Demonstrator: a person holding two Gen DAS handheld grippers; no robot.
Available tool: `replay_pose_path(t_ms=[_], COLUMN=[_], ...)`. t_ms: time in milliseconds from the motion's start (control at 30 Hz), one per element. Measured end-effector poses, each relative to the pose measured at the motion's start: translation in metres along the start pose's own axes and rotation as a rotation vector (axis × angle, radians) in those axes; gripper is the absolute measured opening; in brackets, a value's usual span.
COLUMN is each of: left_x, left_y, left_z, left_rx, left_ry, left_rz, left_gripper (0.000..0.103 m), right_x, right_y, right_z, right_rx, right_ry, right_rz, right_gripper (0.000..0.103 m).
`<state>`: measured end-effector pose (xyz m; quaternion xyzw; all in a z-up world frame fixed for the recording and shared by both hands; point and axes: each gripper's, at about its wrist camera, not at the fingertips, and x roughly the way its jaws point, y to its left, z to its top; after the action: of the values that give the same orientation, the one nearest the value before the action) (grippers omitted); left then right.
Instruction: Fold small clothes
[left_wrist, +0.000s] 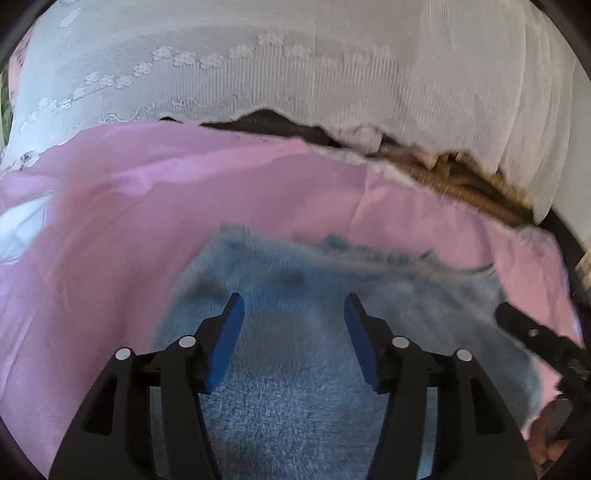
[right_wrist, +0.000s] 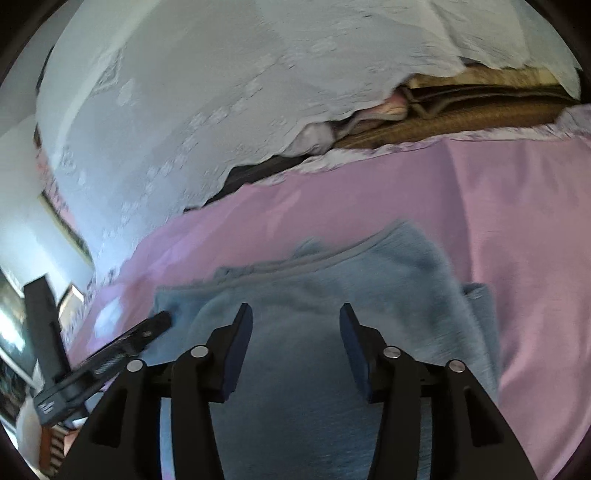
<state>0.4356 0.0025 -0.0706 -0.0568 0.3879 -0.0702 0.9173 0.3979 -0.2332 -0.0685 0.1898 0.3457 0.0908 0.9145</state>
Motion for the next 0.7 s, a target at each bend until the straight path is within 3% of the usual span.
replay_pose_path(t_ms=[67, 233, 467, 600, 700], left_x=[0.016, 0.019, -0.011, -0.028, -0.035], left_y=[-0.002, -0.019, -0.005, -0.025, -0.038], left_z=[-0.008, -0.018, -0.019, -0.031, -0.046], left_rx=[0.04, 0.153, 0.046, 0.096, 0.154], left_ry=[0.03, -0.014, -0.066, -0.086, -0.082], left_rz=[0.052, 0.149, 0.049, 0.024, 0.052], left_gripper=[0.055, 0.056, 0.057, 0.06, 0.06], right_x=[0.008, 0.033, 0.025, 0.0, -0.02], right_y=[0.006, 0.02, 0.012, 0.015, 0.02], right_z=[-0.006, -0.025, -0.025, -0.03, -0.037], right_rx=[-0.048, -0.247, -0.219, -0.21, -0.199], right_ry=[0.027, 0.053, 0.029, -0.052, -0.079], right_rz=[-0.034, -0.193, -0.158, -0.173, -0.159], right_gripper=[0.054, 0.056, 0.056, 0.055, 0.055])
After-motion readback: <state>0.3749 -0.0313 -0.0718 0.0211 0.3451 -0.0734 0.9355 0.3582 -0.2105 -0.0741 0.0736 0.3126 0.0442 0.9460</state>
